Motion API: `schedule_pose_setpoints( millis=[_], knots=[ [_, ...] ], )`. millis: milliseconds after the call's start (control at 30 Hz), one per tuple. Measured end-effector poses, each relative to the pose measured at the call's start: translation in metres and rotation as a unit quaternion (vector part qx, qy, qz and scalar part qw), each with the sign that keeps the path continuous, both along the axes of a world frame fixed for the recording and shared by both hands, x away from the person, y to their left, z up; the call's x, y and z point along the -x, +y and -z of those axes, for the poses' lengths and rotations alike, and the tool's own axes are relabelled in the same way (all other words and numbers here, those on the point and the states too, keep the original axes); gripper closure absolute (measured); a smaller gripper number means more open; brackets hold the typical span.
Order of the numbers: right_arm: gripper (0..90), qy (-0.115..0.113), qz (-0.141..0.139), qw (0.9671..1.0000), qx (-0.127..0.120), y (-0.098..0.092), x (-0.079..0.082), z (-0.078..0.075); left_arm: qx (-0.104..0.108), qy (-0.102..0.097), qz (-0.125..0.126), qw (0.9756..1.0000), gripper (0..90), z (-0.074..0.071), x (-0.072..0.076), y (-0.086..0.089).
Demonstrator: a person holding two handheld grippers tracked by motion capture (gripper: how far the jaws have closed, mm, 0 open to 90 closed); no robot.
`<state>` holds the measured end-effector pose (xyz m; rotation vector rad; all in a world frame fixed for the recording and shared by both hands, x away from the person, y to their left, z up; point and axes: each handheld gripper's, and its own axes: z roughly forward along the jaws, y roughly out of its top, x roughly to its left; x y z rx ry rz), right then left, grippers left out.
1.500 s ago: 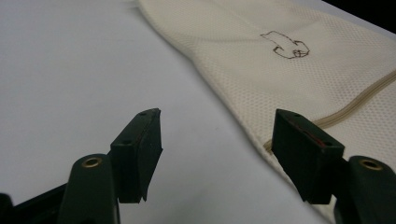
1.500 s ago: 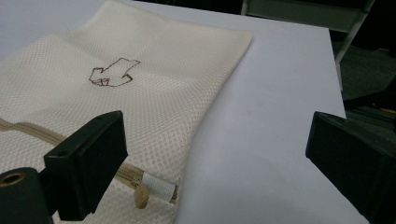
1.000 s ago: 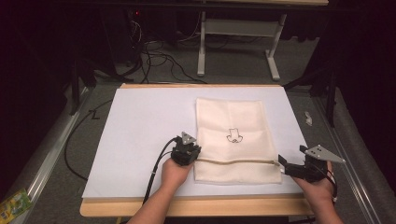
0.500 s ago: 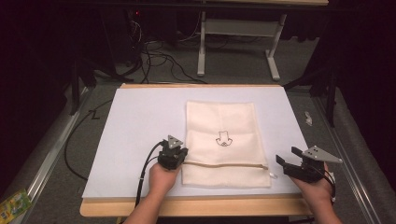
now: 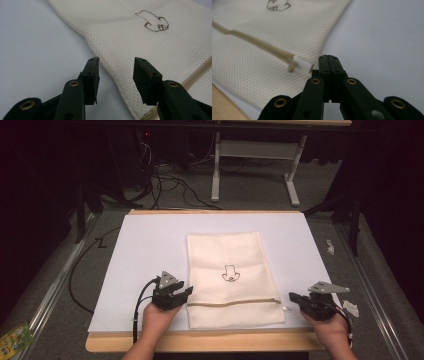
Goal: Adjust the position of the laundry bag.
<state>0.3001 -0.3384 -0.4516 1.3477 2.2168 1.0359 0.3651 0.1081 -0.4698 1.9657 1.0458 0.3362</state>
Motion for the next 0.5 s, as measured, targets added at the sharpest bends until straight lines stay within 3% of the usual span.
schedule_pose_setpoints(
  millis=[67, 100, 133, 167, 200, 233, 267, 300, 400, 500],
  knots=[
    [90.0, -0.003, -0.052, 0.9986, 0.008, 0.026, 0.002, 0.002, 0.004, 0.008, 0.001, 1.0, 53.7, 0.003, -0.003, -0.003],
    [90.0, -0.01, -0.083, 0.9964, 0.017, 0.042, 0.005, 0.001, 0.003, 0.013, 0.002, 0.9999, 53.2, 0.005, -0.005, -0.004],
    [90.0, -0.01, -0.083, 0.9964, 0.017, 0.042, 0.005, 0.001, 0.003, 0.013, 0.002, 0.9999, 52.5, 0.005, -0.005, -0.004],
    [90.0, -0.031, -0.106, 0.9937, 0.017, 0.062, 0.008, -0.007, 0.0, 0.026, 0.002, 0.9997, 52.4, 0.008, -0.009, -0.008],
    [90.0, -0.047, -0.099, 0.994, 0.01, 0.065, 0.008, -0.012, 0.0, 0.026, 0.002, 0.9997, 54.2, 0.008, -0.009, -0.008],
    [90.0, -0.06, -0.087, 0.9944, 0.009, 0.063, 0.007, -0.016, -0.018, 0.039, 0.002, 0.9991, 57.4, 0.012, -0.014, -0.014],
    [90.0, -0.071, -0.073, 0.9946, 0.018, 0.059, 0.006, -0.018, -0.023, 0.03, -0.001, 0.9993, 61.4, 0.012, -0.015, -0.017],
    [90.0, -0.077, -0.059, 0.995, 0.022, 0.052, 0.006, -0.017, -0.029, 0.034, -0.002, 0.999, 69.5, 0.011, -0.017, -0.019],
    [90.0, -0.064, -0.02, 0.9977, 0.008, 0.031, 0.004, -0.012, -0.043, 0.028, 0.0, 0.9987, 85.6, 0.01, -0.023, -0.026],
    [90.0, -0.055, -0.005, 0.9984, 0.009, 0.02, 0.002, -0.008, -0.054, 0.005, -0.009, 0.9985, 87.6, 0.008, -0.028, -0.029]
  ],
)
